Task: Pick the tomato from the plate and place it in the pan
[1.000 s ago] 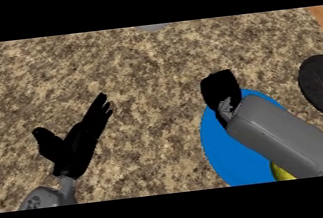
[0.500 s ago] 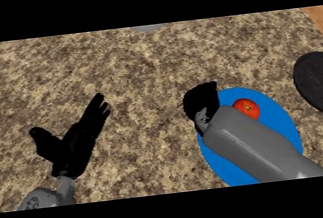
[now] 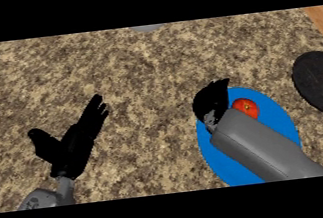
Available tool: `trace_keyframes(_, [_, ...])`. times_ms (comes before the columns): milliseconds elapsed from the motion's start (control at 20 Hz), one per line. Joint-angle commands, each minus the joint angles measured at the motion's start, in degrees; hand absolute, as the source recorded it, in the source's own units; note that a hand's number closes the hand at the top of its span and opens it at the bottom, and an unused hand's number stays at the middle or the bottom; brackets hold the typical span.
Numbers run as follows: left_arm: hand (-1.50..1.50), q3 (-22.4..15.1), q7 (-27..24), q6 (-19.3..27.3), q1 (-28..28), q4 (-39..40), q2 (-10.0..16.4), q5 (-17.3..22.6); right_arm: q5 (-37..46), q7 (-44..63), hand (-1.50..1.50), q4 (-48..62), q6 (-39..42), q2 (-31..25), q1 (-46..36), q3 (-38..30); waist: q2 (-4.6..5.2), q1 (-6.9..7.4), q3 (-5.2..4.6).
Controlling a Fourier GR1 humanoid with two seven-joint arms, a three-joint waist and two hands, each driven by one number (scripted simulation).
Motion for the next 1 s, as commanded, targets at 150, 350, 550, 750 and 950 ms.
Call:
trace_keyframes(150, [0.0, 1.48, 2.53, -0.76, 0.79, -3.01, -0.55, -1.35, 6.49, 2.27, -1.5, -3.25, 2.2, -1.64, 5.3, -0.79, 0.07, 0.2, 0.04])
trace_keyframes(350, [0.0, 1.53, 0.76, -1.62, 1.61, -0.83, -1.85, -3.05, 9.64, 2.0, -1.5, -2.42, 1.62, -0.95, 6.49, -2.76, 0.1, 0.3, 0.04])
trace_keyframes(550, [0.0, 2.46, 0.27, -2.88, 0.65, 0.49, -4.02, -4.4, 13.11, -3.06, -1.5, -0.75, 1.42, -1.35, 6.22, -4.65, 0.17, 0.32, 0.04])
trace_keyframes(750, [0.0, 4.98, 5.45, -3.26, 1.84, -5.79, -1.06, -3.63, 15.88, -11.59, 1.5, -5.88, 1.15, -8.34, 7.54, -2.57, 0.09, 0.48, 0.06])
trace_keyframes(950, [0.0, 5.63, 5.25, -5.03, -1.43, -1.47, -3.23, -4.07, 20.26, -16.75, 1.5, -1.95, -2.39, -7.78, 5.92, 0.39, 0.19, 0.5, 0.05])
